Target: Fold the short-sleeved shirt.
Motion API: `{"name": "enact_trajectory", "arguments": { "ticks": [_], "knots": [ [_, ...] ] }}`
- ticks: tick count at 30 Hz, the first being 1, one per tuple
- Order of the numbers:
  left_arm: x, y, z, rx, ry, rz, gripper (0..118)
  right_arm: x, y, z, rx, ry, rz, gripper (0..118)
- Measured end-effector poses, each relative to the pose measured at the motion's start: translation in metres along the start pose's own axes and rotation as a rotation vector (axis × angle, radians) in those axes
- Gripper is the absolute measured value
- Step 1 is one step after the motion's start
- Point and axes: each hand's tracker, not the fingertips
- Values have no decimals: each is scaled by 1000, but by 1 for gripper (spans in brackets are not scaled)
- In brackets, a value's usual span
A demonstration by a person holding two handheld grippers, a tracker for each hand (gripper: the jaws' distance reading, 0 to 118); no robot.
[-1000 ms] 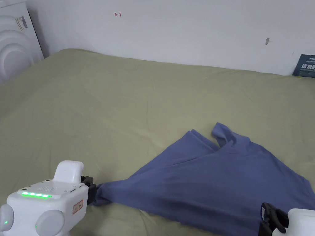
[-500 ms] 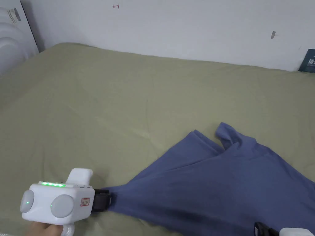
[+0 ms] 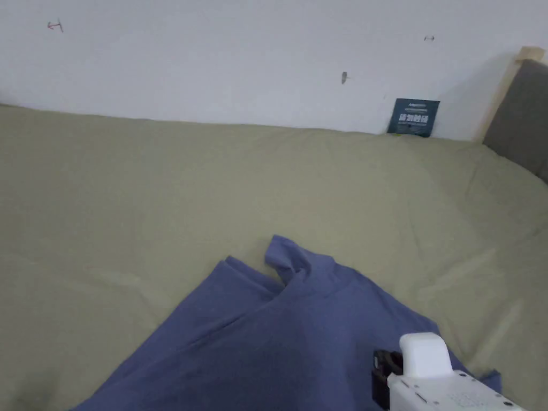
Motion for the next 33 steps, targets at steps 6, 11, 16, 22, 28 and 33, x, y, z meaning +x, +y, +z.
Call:
{"name": "enact_trajectory", "arguments": {
  "ticks": [6,11,16,22,28,33],
  "knots": [
    [10,2,0,-6,1,3,0,36,63,-94,-102,41,-27,1],
    [13,3,2,-16,0,5,0,53,98,-158,-194,132,-13,87],
    [5,6,-5,-30,5,-13,0,58,114,-200,-234,91,-24,87],
    [4,7,-7,-45,4,-11,0,52,113,-219,-320,108,60,85],
    [6,8,4,-42,16,-10,0,50,127,-151,-239,81,98,4],
    [13,35,36,80,13,-2,0,61,149,-51,-93,90,102,4]
  ]
}}
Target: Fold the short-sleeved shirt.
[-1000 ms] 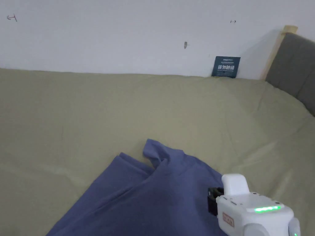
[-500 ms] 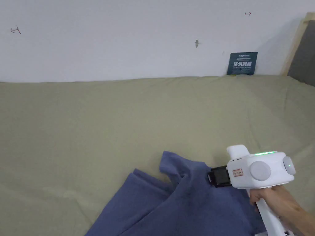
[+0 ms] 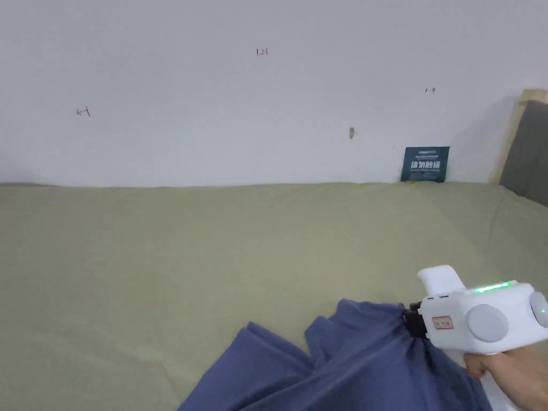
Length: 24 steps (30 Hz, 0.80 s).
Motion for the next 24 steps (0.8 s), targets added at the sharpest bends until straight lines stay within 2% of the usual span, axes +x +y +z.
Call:
{"name": "enact_trajectory", "arguments": {
  "ticks": [7,14,17,19,24],
  "knots": [
    [38,79,82,276,-43,-33,0,15,34,158,270,-53,-13,4],
    [80,167,159,458,-53,-80,0,32,65,292,478,-134,-51,4],
    [99,199,193,506,-50,-100,0,41,77,328,566,-180,-75,4],
    [109,217,208,526,-38,-113,0,43,84,343,570,-199,-72,4],
    [125,249,224,551,27,-150,0,50,95,355,616,-186,-139,4]
  ]
}}
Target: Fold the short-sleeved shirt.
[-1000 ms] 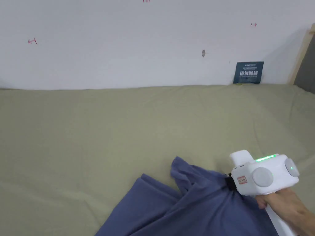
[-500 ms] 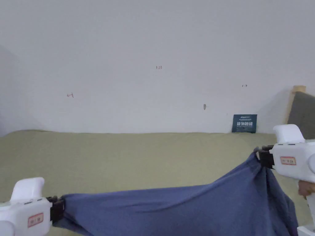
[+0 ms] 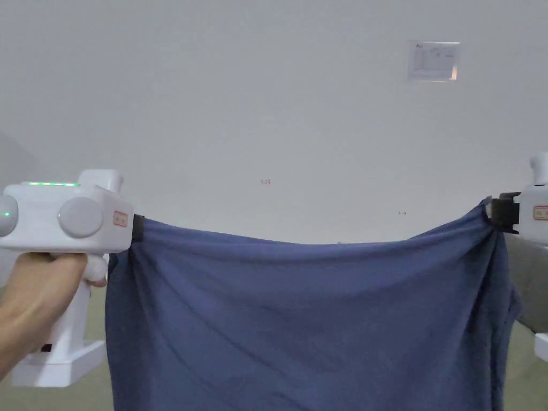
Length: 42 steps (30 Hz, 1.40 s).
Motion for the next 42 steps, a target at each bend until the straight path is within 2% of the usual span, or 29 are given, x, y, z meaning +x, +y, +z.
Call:
{"name": "enact_trajectory", "arguments": {
  "ticks": [4,16,24,35,42],
  "knots": [
    [-3,8,-7,8,51,-10,0,-5,-2,-10,1,2,1,4],
    [-7,12,-40,-23,78,11,0,-19,4,-64,-6,-15,35,4],
    [8,60,-92,-3,115,0,0,-26,53,-124,8,-47,84,4],
    [33,127,-163,68,183,-34,0,-27,121,-216,59,-89,108,4],
    [47,135,-216,75,225,-58,0,-33,126,-263,73,-120,113,4]
  ]
}}
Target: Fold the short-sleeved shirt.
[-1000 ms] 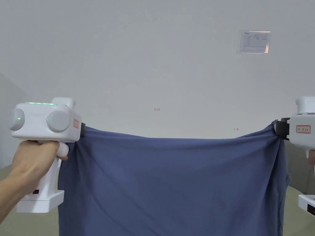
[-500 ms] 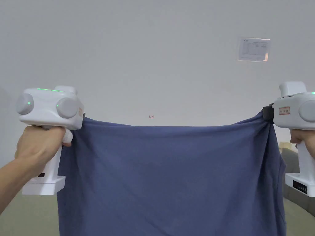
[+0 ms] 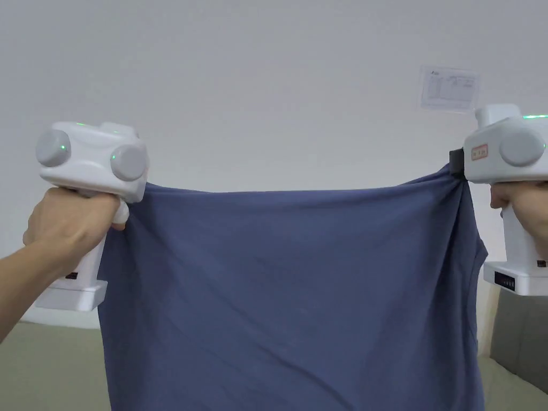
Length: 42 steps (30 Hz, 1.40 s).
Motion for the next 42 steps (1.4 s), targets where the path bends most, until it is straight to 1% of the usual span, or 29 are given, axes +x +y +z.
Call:
{"name": "enact_trajectory", "arguments": {
  "ticks": [2,3,5,7,11,13,15,16,18,19,20,23,24,25,26,27,29,30,31,32,33,34,35,37,38,39,41,42],
  "knots": [
    [7,-6,-16,2,5,-5,0,-2,-10,-15,-5,-9,-13,4],
    [14,-11,-25,-15,33,-52,0,-5,-16,-24,-19,-13,-10,4],
    [19,-20,-41,-37,10,-15,0,-10,-29,-40,-43,-25,13,4],
    [25,-32,-55,-39,12,-1,0,-14,-47,-53,-54,-18,4,4],
    [36,-61,-83,-79,9,-17,0,-19,-86,-81,-110,-17,9,4],
    [42,-78,-95,-100,18,-44,0,-22,-105,-90,-117,-12,0,4],
    [45,-99,-106,-123,12,-52,0,-25,-128,-99,-163,-6,35,4],
    [47,-110,-110,-137,7,-54,0,-27,-139,-100,-169,-9,35,4],
    [49,-136,-116,-171,0,-60,0,-26,-164,-97,-198,6,20,4],
    [50,-147,-117,-178,-10,-60,0,-26,-177,-92,-211,18,-1,4],
    [50,-161,-116,-200,-8,-79,0,-26,-190,-85,-238,31,-4,4],
    [47,-205,-100,-233,-34,-76,0,-24,-234,-55,-264,51,1,4],
    [47,-220,-93,-262,-51,-96,0,-22,-249,-44,-281,80,6,4],
    [45,-234,-84,-277,-58,-94,0,-21,-261,-33,-287,82,0,4],
    [43,-249,-75,-299,-78,-87,0,-19,-274,-20,-340,103,-15,4],
    [40,-266,-66,-325,-96,-72,0,-19,-288,-3,-354,103,-36,4],
    [33,-292,-45,-339,-89,-71,0,-20,-314,28,-378,121,-7,4],
    [28,-306,-33,-351,-96,-79,0,-21,-328,46,-403,107,8,4],
    [24,-317,-21,-363,-101,-87,0,-17,-341,54,-413,135,11,4],
    [18,-329,-8,-373,-118,-77,0,-15,-355,72,-440,121,-5,4],
    [11,-341,10,-386,-131,-93,0,-12,-368,91,-457,142,-22,4],
    [5,-352,23,-381,-130,-99,0,-11,-379,107,-453,132,-29,4],
    [-1,-365,40,-389,-134,-121,0,-9,-392,129,-489,140,-22,4],
    [-16,-386,64,-425,-159,-125,0,-6,-413,162,-523,143,-51,4],
    [-24,-400,79,-443,-170,-103,0,-3,-424,180,-553,188,-68,4],
    [-29,-412,92,-457,-177,-111,0,-3,-433,199,-544,164,-68,4],
    [-39,-431,117,-472,-180,-102,0,3,-448,227,-571,177,-90,4],
    [-44,-439,131,-478,-188,-95,0,5,-455,242,-572,159,-90,4]
  ]
}}
